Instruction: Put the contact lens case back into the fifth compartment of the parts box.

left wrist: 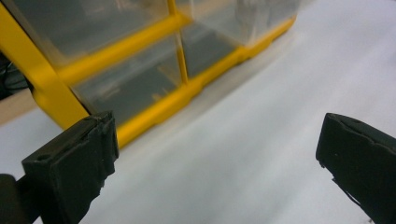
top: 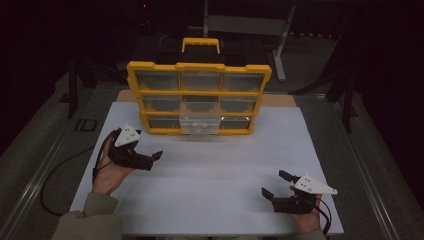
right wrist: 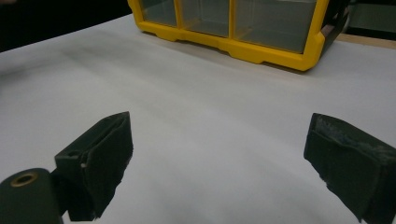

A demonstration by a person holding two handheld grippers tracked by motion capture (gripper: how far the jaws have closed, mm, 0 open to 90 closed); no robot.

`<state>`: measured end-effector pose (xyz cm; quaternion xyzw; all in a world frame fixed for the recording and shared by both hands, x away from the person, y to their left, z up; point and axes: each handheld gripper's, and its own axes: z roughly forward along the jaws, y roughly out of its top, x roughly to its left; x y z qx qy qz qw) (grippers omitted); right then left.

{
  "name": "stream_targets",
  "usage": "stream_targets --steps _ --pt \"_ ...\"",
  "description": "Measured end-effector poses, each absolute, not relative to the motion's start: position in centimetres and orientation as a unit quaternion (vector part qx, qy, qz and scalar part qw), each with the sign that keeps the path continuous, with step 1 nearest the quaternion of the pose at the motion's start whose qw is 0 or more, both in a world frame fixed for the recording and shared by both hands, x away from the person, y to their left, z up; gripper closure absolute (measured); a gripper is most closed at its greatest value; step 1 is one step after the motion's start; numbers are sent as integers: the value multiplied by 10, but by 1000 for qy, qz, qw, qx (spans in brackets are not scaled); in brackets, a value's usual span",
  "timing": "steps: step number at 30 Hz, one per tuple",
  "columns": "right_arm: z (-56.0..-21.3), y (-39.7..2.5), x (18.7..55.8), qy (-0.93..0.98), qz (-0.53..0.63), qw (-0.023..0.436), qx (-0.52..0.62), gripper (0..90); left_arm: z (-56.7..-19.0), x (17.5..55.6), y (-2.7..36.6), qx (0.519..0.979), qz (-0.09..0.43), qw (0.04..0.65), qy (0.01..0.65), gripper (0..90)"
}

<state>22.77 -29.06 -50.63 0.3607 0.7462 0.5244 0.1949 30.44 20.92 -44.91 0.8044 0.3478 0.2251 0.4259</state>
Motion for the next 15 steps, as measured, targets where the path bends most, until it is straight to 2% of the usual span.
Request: stream_targets --steps 6,15 --pt "-503 -289 228 741 527 205 363 79 -479 281 213 789 235 440 360 0" --pt "-497 -285 236 729 540 218 360 79 -492 259 224 772 253 450 371 0"
